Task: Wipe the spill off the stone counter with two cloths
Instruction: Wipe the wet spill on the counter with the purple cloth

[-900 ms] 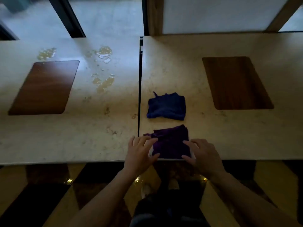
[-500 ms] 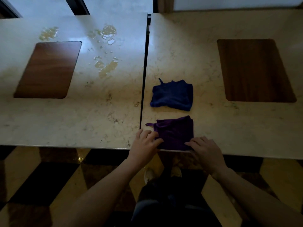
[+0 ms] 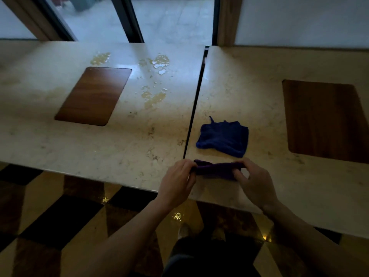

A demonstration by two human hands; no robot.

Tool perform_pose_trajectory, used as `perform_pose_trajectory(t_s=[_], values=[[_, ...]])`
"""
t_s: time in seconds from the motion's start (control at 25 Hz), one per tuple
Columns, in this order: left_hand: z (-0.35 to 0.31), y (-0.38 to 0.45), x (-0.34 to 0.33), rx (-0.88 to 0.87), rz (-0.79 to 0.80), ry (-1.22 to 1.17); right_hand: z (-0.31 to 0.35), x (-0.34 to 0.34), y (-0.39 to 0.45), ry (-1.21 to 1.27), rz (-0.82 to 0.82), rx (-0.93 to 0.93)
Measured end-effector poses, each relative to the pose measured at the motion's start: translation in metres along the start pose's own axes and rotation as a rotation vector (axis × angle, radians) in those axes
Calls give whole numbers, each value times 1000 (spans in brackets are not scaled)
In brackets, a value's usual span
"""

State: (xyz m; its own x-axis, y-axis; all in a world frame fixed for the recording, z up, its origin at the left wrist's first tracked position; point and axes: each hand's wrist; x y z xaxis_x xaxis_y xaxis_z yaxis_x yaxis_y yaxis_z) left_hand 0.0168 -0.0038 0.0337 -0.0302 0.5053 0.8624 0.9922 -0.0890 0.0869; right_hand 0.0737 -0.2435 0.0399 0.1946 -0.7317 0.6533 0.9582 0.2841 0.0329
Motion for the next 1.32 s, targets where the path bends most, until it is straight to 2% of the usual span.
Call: perform_pose_trajectory(t_s=[0.16,0.4,0.52,0.64,0.84,1.0,1.12,1.24,1.32], values=[[16,-5,39,55,-134,-81,34,-18,16,123,-28,100],[74,-24,82,93,-155,-168,84,-75,28,173,-4,101],[111,-29,93,125,-159,-265,116,-105,26,266,-31,8],[143,-30,98,134,-125,-371,144,-138,19,379,-101,-165],[159,-36,100,97,-25,-443,166,-162,1,367,-188,-378],[167,-39,90,112,60,-458,164,-165,-3,338,-193,-448],[168,-28,84,194,86,-452,157,-173,4,256,-226,-457],[175,-7,77,258,121,-293,145,-183,17,-108,-312,-468],[192,1,71,225,98,-98,138,-197,19,-356,-187,-319]])
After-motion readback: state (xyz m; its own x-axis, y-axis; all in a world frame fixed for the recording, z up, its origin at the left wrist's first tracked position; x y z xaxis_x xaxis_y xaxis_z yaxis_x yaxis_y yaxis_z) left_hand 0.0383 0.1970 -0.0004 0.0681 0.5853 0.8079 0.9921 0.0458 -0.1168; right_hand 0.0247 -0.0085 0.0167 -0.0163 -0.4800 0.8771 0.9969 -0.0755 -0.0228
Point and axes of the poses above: each hand's wrist, its own y-axis towards the middle knuckle, its own x-axis out of the back of the hand, z = x × y, and after that the axes turned 3 degrees about y, right-handed
